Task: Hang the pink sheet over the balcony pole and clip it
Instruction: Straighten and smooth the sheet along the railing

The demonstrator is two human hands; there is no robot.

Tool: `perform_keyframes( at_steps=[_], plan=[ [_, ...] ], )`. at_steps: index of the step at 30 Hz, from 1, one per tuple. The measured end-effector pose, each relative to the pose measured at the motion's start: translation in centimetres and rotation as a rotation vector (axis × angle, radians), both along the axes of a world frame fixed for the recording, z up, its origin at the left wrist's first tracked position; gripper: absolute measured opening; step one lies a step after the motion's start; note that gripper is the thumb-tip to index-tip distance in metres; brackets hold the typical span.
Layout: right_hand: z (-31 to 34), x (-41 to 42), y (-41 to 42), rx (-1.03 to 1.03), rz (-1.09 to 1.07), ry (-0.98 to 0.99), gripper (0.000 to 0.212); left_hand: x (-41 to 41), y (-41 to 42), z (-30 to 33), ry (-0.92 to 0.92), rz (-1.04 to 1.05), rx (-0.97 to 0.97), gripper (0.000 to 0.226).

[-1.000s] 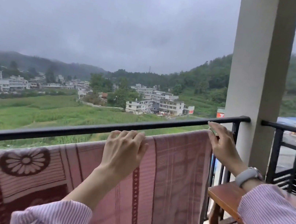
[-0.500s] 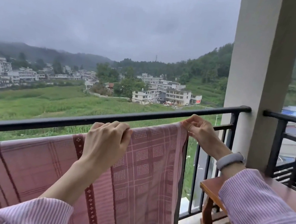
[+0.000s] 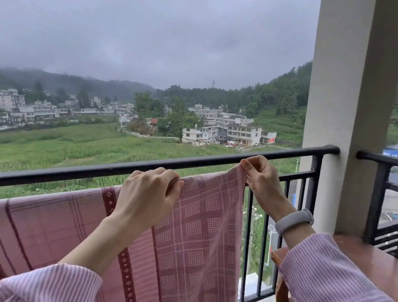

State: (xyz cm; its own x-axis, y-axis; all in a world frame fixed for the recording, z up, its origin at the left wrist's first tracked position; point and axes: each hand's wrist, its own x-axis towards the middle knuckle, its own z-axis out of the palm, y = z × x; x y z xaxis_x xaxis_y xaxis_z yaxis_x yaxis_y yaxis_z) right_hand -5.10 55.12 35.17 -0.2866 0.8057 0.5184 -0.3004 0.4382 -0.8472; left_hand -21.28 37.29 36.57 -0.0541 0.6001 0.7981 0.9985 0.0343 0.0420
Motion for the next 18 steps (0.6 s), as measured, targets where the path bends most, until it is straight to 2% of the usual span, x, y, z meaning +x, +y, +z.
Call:
perform_keyframes(
  at_steps=[4, 8, 12, 15, 18],
  plan=[
    [-0.3, 1.6, 0.9, 0.057, -0.107, 0.006, 0.012, 0.9, 0.9, -0.3, 0.050, -0.028, 0.011, 0.020],
    [-0.7, 2.3, 1.2, 0.234, -0.235, -0.140, 0.017, 1.3, 2.0, -0.4, 0.093, -0.002, 0.033, 0.017],
    [-0.5, 3.6, 2.4, 0.246, -0.405, -0.082, 0.011, 1.6, 2.8, -0.4, 0.111, -0.018, 0.034, 0.019],
    [-1.2, 4.1, 2.7, 0.239, -0.414, -0.147, 0.011, 1.3, 3.3, -0.6, 0.156, -0.005, 0.044, 0.019],
    [-2.1, 4.2, 2.3, 0.271, -0.406, -0.244, 0.021, 1.0, 3.2, -0.8, 0.171, -0.016, 0.028, 0.021]
  ],
)
